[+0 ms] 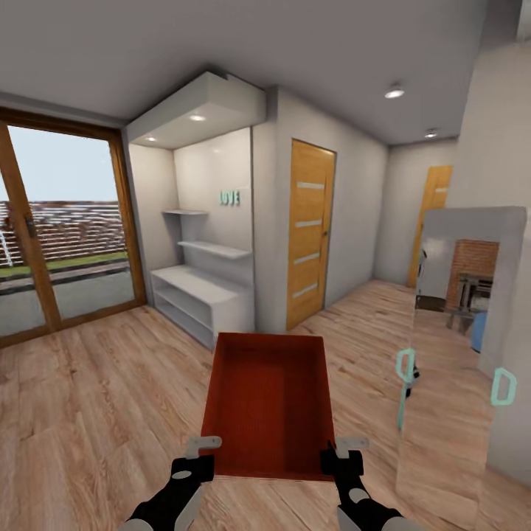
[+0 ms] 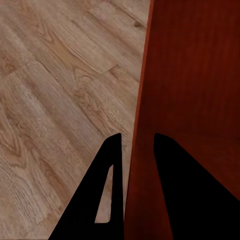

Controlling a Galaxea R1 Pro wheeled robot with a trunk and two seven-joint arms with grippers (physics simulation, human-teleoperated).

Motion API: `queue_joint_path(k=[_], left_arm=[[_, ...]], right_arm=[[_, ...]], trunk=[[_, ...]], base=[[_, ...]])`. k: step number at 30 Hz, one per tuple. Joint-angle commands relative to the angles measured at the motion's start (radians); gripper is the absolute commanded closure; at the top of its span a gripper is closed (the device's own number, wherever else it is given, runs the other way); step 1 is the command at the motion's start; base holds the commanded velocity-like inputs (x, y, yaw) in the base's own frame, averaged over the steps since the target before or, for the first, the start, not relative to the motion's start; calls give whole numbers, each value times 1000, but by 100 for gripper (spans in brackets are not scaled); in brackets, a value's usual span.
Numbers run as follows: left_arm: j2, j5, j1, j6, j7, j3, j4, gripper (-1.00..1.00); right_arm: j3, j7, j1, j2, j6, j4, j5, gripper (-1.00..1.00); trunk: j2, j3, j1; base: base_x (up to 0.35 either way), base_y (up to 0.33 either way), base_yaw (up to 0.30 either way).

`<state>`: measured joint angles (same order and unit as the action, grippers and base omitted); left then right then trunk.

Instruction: Move the two storage containers from the living room to the garage. In the garage, place one container on the floor and stack the other container on top of it (either order is fine).

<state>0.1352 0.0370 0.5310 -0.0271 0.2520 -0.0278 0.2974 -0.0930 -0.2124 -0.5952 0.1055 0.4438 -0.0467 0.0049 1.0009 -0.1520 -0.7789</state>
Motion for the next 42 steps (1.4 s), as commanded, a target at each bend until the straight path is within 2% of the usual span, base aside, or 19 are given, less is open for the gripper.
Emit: queue_joint_path(k=[1,17,42], left_arm=[[0,24,0,-4,6,-15,-3,100],[1,24,0,-4,6,-15,-3,100],[1,24,0,-5,6,-17,-4,100]], right_arm=[[-7,-7,-2,0,7,-42,3,100],[-7,-7,-2,0,7,-42,2,100],[-7,-5,-2,0,7,-42,2,100]], trunk=[[1,-1,-1],[1,-1,-1],[1,-1,-1]], base=[[322,0,-237],[322,55,-232],[318,178,-34]])
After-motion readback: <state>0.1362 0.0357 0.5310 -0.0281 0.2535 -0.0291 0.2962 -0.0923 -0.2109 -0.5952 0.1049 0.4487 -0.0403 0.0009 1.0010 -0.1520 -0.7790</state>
